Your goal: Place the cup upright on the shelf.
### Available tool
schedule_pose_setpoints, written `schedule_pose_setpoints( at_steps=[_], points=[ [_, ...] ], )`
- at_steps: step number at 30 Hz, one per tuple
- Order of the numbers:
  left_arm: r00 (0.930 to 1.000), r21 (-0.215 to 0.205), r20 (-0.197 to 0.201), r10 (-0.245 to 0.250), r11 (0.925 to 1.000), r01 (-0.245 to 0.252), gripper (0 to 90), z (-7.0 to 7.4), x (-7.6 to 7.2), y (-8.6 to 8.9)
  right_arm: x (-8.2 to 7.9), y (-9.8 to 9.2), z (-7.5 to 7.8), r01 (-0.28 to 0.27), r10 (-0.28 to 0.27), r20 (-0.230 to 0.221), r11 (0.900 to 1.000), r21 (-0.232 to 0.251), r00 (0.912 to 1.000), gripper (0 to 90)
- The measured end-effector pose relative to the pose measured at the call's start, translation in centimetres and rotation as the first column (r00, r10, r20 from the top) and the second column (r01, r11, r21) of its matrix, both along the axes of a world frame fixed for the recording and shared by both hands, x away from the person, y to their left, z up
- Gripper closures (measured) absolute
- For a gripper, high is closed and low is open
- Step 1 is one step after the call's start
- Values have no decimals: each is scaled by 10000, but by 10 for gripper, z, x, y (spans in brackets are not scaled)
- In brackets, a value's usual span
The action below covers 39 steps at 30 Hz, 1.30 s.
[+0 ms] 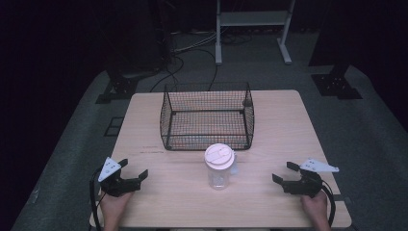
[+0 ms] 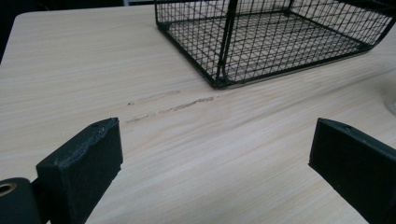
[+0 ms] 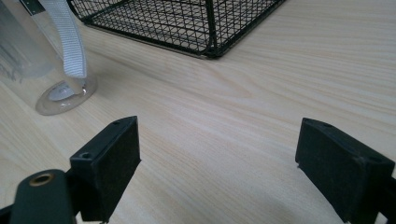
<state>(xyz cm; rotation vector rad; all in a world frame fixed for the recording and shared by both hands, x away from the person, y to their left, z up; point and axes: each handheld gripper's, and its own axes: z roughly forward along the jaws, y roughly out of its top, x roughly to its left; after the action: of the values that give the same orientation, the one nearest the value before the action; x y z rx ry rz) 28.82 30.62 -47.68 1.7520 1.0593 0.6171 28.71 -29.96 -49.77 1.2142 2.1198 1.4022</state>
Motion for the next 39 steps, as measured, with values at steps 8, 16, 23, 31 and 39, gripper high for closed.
schedule_pose_setpoints(
  at_steps=[8, 16, 23, 31, 39],
  points=[
    [9989, 96, 214, -418, 9991, 416, 18, 6, 0, -11, 0, -1, 0, -27, 27, 18, 10000, 41, 10000, 129],
    [9905, 298, 502, -1278, 9915, 1265, 18, 20, 5, -33, 0, 0, 0, -43, 43, 16, 10000, -46, 10000, 129],
    [9719, 526, 408, -2319, 9719, 2297, 17, 31, 8, -57, 0, 1, 0, -47, 47, -7, 10000, -57, 10000, 129],
    [9413, 836, 389, -3353, 9398, 3313, 1, 44, 10, -89, 0, 1, 0, -73, 73, -10, 9999, -76, 10000, 129],
    [9141, 904, 296, -4045, 9118, 4005, 1, 53, 9, -110, 0, 1, 0, -72, 72, -5, 9999, -90, 10000, 129]
  ],
)
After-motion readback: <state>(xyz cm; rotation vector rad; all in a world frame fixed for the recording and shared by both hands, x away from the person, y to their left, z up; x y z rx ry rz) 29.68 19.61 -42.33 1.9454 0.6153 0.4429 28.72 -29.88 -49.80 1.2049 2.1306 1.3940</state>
